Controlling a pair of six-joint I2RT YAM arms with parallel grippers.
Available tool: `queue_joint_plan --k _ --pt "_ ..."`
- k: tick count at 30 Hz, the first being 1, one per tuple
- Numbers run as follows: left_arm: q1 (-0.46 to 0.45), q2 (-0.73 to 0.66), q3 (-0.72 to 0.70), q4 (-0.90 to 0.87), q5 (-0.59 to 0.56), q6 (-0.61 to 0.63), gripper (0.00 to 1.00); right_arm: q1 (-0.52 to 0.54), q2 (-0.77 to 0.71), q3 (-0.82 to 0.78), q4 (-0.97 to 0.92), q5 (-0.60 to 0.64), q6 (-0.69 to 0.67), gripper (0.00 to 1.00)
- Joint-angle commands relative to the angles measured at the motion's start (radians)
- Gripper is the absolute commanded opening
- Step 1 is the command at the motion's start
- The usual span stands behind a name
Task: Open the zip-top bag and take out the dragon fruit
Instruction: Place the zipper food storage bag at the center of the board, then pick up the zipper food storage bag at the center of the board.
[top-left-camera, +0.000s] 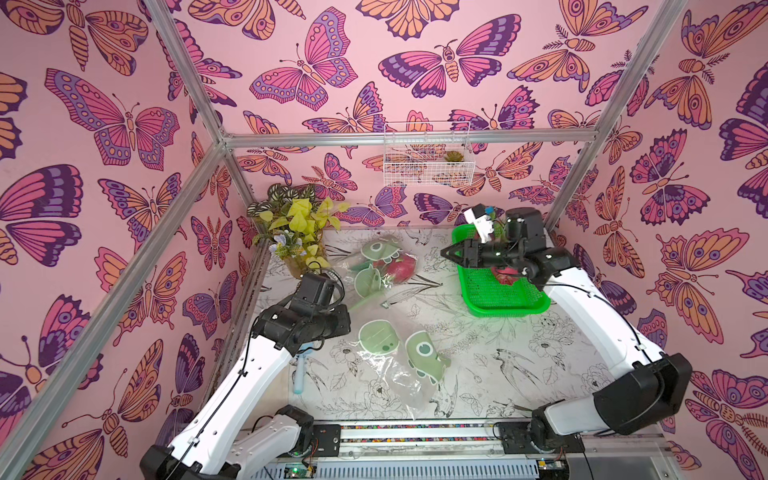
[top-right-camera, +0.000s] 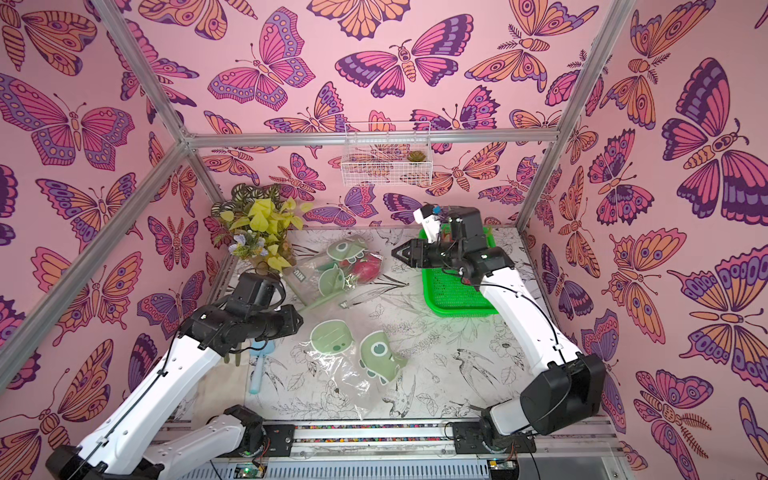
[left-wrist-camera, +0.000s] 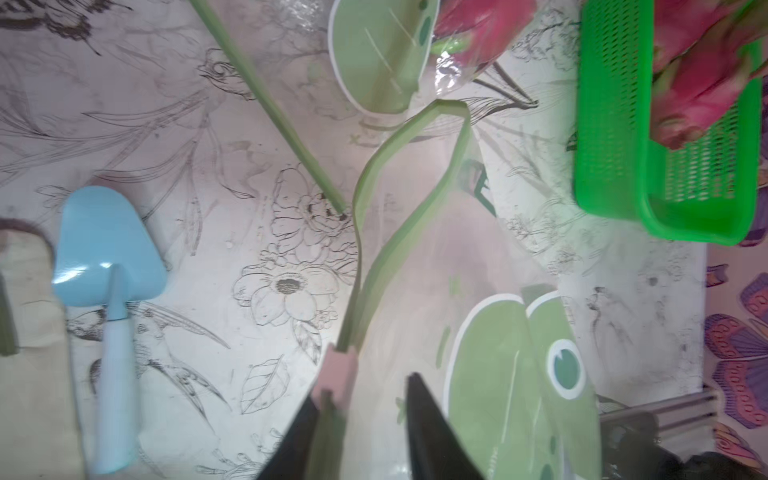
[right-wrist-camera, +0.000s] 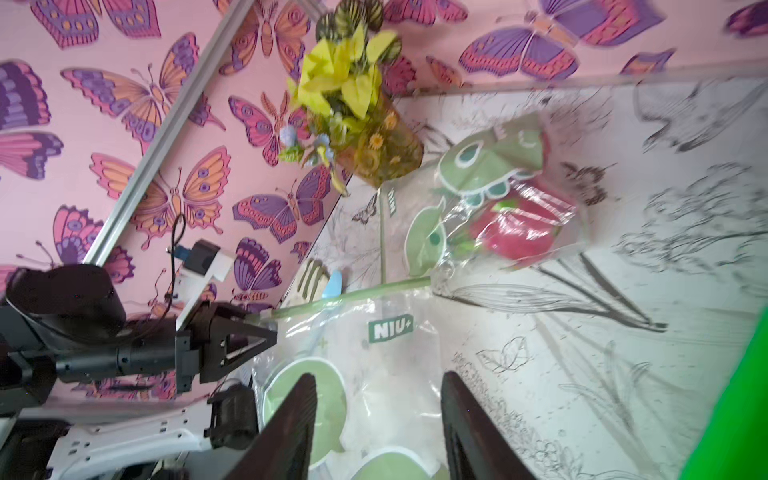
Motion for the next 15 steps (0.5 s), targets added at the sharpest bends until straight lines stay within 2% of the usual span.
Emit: queue_joint_plan --k 1,9,15 --pt "0.006 -0.020 -0.017 -0.051 -0.074 -0.019 0.53 0.071 0.035 -0.039 0.073 -0.024 0.036 0.48" --pt "0.010 0.007 -0.006 -0.023 -0.074 -0.010 0.60 0.197 0.078 -0.144 0.106 -0.074 0.031 0.45" --pt "0.052 0.028 -0.054 0.124 0.009 -0.005 0.59 0.274 0.111 -0.243 0.126 -0.044 0.010 0.43"
